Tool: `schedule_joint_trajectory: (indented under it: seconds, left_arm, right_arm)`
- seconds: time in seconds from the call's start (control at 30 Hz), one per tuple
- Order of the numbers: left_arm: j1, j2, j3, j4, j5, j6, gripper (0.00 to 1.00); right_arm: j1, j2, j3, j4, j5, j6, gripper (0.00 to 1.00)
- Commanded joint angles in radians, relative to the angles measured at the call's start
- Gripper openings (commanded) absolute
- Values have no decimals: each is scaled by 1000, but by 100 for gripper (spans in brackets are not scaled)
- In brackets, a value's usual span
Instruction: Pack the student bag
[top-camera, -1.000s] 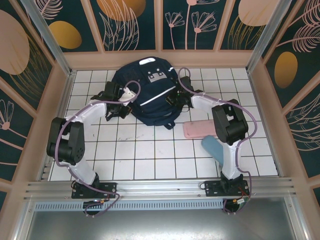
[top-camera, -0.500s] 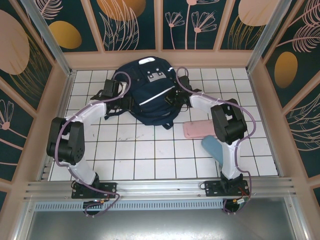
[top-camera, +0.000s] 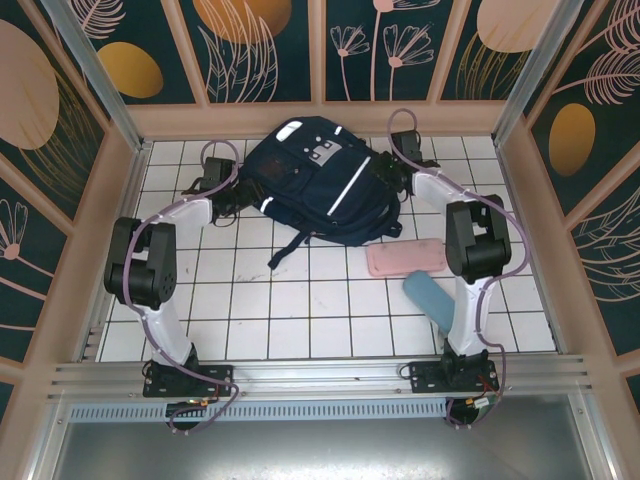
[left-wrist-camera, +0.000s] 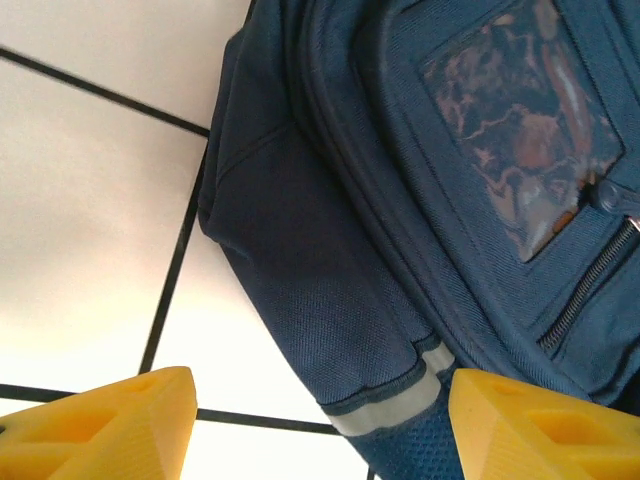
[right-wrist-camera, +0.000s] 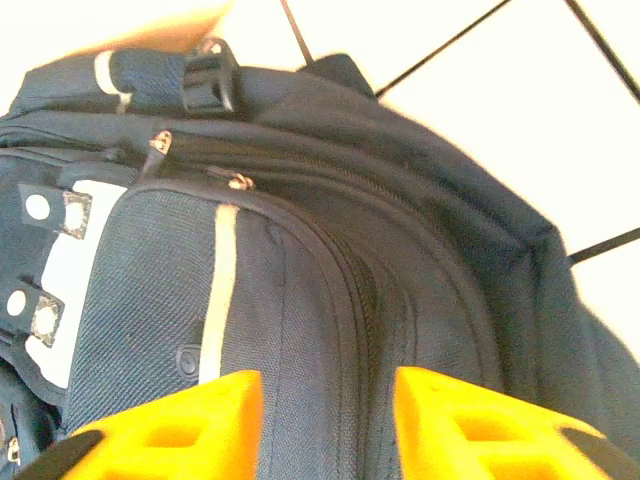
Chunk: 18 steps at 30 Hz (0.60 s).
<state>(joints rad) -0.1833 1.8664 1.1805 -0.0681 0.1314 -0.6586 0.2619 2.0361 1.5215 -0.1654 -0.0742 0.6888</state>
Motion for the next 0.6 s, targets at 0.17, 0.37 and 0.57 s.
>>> schedule_joint_trajectory:
  seconds: [0.17,0.37,0.57]
  left_arm:
    - [2,20,-102,250,175,-306,64]
    - [1,89,-73,236,202,-352,60]
    - [1,130,-45,234,224,-357,52]
  right_arm:
    - [140,-203,-104,-75,-1,27,44]
    - [302,-262,-218,-109,15,185,38]
    - [428,-226,-253,-109,58,266,37]
